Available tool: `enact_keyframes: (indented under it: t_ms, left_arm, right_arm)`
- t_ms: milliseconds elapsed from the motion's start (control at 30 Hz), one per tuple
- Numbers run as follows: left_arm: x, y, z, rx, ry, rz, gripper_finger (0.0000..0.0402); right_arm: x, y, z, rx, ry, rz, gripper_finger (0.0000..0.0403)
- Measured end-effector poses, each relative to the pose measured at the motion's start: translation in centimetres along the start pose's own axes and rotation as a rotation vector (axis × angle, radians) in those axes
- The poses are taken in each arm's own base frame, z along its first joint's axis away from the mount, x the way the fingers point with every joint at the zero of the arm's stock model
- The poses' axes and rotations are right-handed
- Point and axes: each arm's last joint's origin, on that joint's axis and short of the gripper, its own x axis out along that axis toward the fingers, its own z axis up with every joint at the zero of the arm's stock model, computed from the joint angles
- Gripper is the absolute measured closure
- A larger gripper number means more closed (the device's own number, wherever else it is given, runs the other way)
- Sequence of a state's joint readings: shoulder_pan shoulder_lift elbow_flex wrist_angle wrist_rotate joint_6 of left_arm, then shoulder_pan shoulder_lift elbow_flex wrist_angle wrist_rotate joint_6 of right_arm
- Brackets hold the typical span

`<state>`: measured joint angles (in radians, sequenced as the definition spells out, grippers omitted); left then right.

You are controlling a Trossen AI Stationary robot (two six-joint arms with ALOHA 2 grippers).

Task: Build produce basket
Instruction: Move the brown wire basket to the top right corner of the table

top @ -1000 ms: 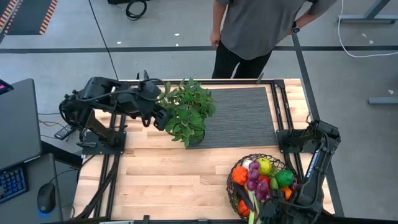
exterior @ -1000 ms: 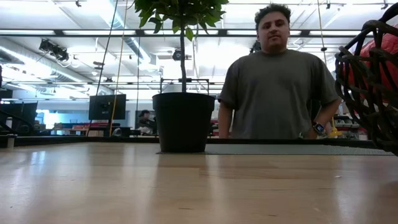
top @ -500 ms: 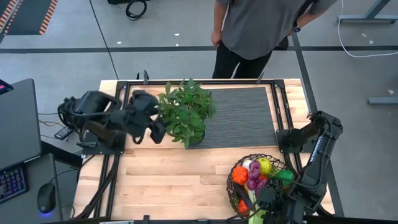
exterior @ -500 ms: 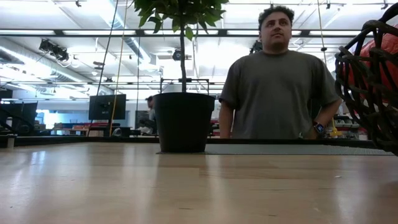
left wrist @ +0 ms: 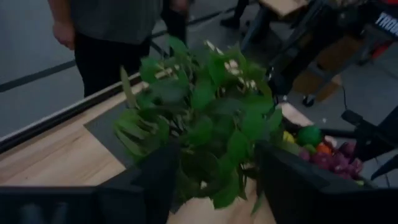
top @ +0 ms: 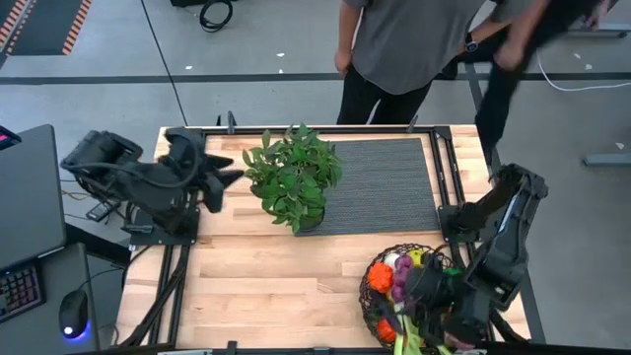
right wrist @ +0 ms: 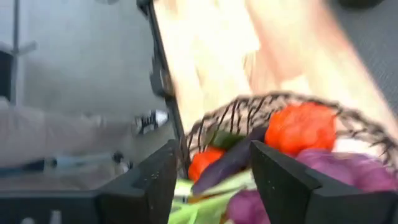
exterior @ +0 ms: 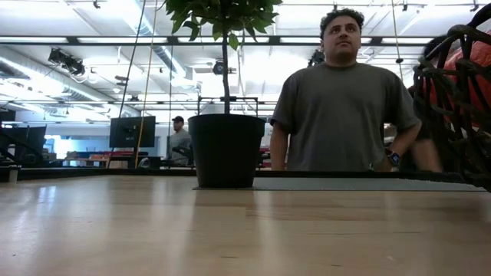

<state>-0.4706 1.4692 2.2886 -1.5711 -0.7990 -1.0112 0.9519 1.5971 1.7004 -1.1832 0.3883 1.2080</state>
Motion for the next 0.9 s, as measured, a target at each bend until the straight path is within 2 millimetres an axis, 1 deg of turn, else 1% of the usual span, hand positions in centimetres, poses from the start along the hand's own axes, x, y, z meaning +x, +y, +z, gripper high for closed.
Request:
enact_keyframes:
  t_ms: [100, 200, 300, 467, 533, 633, 767, 900]
  left_arm:
    - [-0.5, 0.6, 0.0, -0.008, -0.027, 0.005, 0.0224]
    - [-0.5, 1.2, -0.7, -0.016, -0.027, 0.022, 0.0265]
    - [0.0, 1.7, -1.9, -0.034, -0.01, 0.052, 0.03]
    - [0.7, 2.6, -4.2, -0.072, 0.025, 0.092, 0.0345]
    - [0.7, 3.1, -5.0, -0.093, 0.035, 0.092, 0.0362]
    - [0.3, 3.7, -5.7, -0.125, 0.026, 0.069, 0.039]
    - [-0.5, 4.4, -6.3, -0.149, -0.019, 0.008, 0.0394]
    - [-0.7, 4.9, -6.9, -0.16, -0.036, -0.029, 0.0397]
  right_arm:
    - [-1.4, -0.7, 0.6, 0.026, -0.077, 0.006, 0.0212]
    - [-2.2, -1.1, 0.8, 0.044, -0.098, 0.022, 0.0232]
    - [-2.2, -1.0, 0.6, 0.042, -0.049, 0.042, 0.0249]
    - [-2.0, -0.6, -0.4, 0.011, 0.059, 0.063, 0.0269]
    - [-2.0, -0.7, -0.8, 0.01, 0.069, 0.043, 0.0276]
    - [-2.5, -0.9, -0.8, 0.033, 0.017, 0.039, 0.029]
    - [-3.6, -1.4, -0.4, 0.063, -0.065, 0.043, 0.0319]
    - [-4.0, -1.8, -0.1, 0.066, -0.079, 0.046, 0.0352]
